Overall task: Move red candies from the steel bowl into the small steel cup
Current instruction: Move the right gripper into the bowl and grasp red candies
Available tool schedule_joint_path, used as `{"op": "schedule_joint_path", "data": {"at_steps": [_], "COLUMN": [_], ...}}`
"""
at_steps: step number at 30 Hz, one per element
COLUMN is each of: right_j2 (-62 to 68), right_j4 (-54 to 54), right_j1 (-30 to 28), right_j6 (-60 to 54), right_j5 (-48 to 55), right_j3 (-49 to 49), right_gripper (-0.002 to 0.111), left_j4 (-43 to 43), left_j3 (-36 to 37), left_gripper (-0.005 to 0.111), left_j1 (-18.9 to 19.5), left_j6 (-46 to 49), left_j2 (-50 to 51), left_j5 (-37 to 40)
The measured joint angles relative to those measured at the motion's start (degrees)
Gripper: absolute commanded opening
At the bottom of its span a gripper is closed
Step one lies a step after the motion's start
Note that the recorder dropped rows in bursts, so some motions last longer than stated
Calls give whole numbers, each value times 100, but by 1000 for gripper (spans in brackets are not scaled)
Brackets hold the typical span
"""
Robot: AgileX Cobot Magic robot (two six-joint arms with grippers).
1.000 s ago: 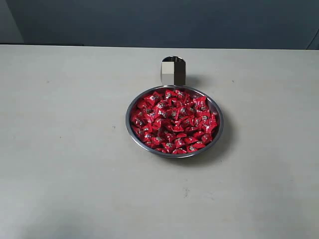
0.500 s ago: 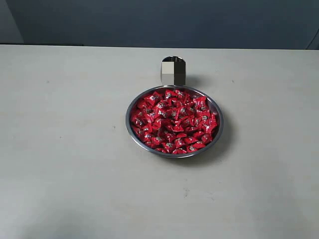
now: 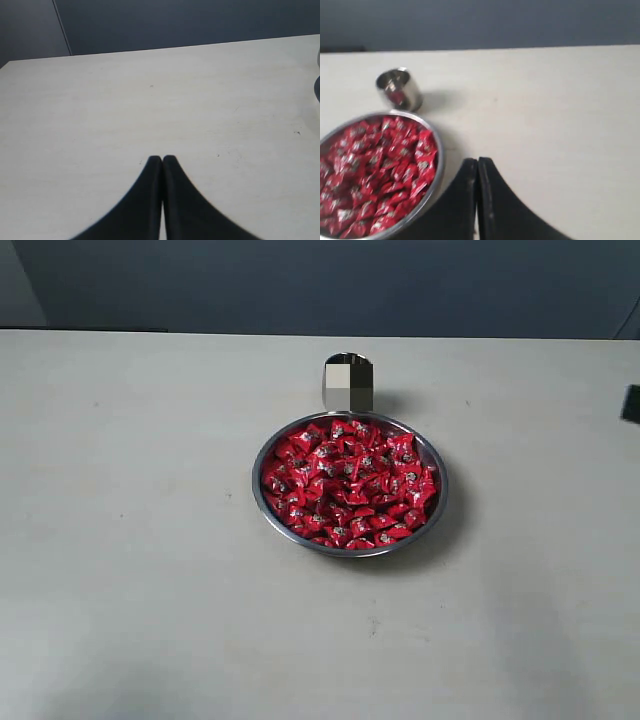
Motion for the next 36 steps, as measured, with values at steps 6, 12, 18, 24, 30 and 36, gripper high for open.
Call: {"op": "schedule_joint_path", "data": {"at_steps": [6,12,18,24,30,36], "right_j2": [1303,2746,4059,5229,6073,6723], "right_j4": [231,399,450,480,489,388], "right_j1": [991,1676,2155,2448,2661,2689], "right_j6": [-556,-612,-612,-664,-712,-746], "right_j5": [204,257,405,762,857,903], "right_j3": [-412,-972,-1861,-2859,-3717,-4308], "right_gripper": [31,36,36,36,36,36], "left_j4": [0,0,0,0,0,0], "left_j3": [0,0,0,0,0,0], "left_gripper": [0,0,0,0,0,0], "left_j1": [0,0,0,0,0,0], "left_j6": [0,0,0,0,0,0], "left_j2": [0,0,0,0,0,0], "left_j5": [0,0,0,0,0,0]}}
